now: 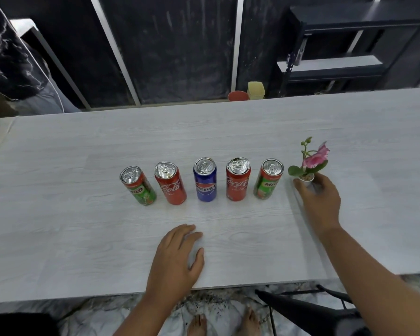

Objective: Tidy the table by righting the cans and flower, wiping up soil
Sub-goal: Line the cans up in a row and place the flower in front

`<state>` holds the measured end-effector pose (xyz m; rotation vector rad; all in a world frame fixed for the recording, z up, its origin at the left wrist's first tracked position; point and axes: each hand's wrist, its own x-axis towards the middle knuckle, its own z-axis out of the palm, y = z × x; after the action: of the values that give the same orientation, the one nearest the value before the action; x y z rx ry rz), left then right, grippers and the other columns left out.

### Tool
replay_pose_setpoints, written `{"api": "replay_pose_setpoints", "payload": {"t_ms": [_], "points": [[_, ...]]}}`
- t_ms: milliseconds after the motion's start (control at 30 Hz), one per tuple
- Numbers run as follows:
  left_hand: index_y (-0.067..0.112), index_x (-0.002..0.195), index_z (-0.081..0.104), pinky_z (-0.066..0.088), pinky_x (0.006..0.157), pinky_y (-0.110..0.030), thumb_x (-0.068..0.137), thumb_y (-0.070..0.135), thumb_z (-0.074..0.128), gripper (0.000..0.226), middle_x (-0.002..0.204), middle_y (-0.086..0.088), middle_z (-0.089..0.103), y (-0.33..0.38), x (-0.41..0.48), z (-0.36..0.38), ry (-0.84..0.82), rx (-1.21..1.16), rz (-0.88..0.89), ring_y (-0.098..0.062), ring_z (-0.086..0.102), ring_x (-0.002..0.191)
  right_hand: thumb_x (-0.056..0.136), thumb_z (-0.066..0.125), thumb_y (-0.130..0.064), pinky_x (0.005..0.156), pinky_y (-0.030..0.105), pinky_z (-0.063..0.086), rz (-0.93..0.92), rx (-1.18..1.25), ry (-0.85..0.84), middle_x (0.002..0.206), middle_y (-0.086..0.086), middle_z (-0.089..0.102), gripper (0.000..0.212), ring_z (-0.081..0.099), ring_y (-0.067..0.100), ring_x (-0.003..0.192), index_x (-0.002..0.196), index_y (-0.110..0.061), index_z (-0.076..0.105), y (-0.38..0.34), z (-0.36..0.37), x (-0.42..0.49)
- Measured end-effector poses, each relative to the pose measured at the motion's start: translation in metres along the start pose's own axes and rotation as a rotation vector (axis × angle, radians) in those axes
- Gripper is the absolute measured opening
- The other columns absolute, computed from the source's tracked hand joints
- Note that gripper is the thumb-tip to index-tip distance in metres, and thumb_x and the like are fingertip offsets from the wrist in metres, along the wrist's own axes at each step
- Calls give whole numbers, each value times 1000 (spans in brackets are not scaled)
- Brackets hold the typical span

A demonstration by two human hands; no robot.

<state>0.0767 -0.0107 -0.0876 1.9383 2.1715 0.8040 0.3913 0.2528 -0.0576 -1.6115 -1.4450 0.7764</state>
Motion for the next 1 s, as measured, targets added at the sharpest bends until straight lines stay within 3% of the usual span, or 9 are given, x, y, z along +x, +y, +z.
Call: {"api": "replay_pose_setpoints", "payload": {"t_ms": [100, 267, 467, 600, 700, 800, 1000], "points": [[27, 136, 71, 43, 121, -34, 104, 40, 63, 36, 147, 11, 60, 1, 1, -2, 2, -13, -2, -12, 53, 143, 87, 83, -52, 95, 37, 51, 13, 0, 10, 112, -20, 71, 38, 65, 9, 112, 120, -36, 71, 10, -14, -31], [24, 138, 72, 48, 119, -38, 103, 33, 69, 36, 148, 9, 61, 3, -1, -6, -2, -68, -23, -13, 54, 143, 87, 82, -60, 96, 42, 51, 25, -19, -12, 119, -13, 71, 39, 63, 13, 117, 117, -39, 67, 19, -27, -82], [21, 144, 68, 40, 127, -51, 103, 33, 71, 42, 154, 5, 59, 3, -5, -8, -1, -28, -21, -17, 51, 149, 85, 82, -62, 89, 23, 43, 14, 14, -62, 121, -19, 67, 42, 59, 5, 114, 120, -42, 67, 3, -20, -125], [21, 146, 67, 41, 127, -47, 104, 39, 71, 47, 161, 3, 55, 1, -3, -13, -18, -44, -74, -19, 47, 154, 82, 81, -64, 87, 15, 39, -3, 47, -91, 117, -27, 63, 36, 55, -8, 107, 112, -55, 63, -14, -9, -142], [26, 153, 63, 43, 126, -44, 105, 49, 64, 53, 166, 5, 52, -8, -7, -23, -48, 29, -1, -20, 47, 155, 79, 80, -65, 87, 14, 40, -31, 43, -109, 116, -24, 64, 40, 54, -17, 112, 113, -50, 64, -23, 2, -152], [26, 153, 63, 45, 122, -48, 103, 56, 66, 58, 165, 3, 54, -29, -14, -38, -33, 95, 11, -23, 51, 152, 82, 85, -58, 87, 15, 42, -54, 36, -154, 116, -24, 66, 39, 56, -14, 112, 114, -46, 66, -29, 17, -162], [25, 151, 64, 42, 124, -48, 102, 49, 71, 56, 163, 3, 54, -55, -25, -52, 9, 101, -68, -24, 49, 153, 82, 90, -51, 87, 19, 45, -112, 36, -240, 111, -29, 69, 36, 62, -4, 110, 109, -49, 67, -41, 51, -177]]}}
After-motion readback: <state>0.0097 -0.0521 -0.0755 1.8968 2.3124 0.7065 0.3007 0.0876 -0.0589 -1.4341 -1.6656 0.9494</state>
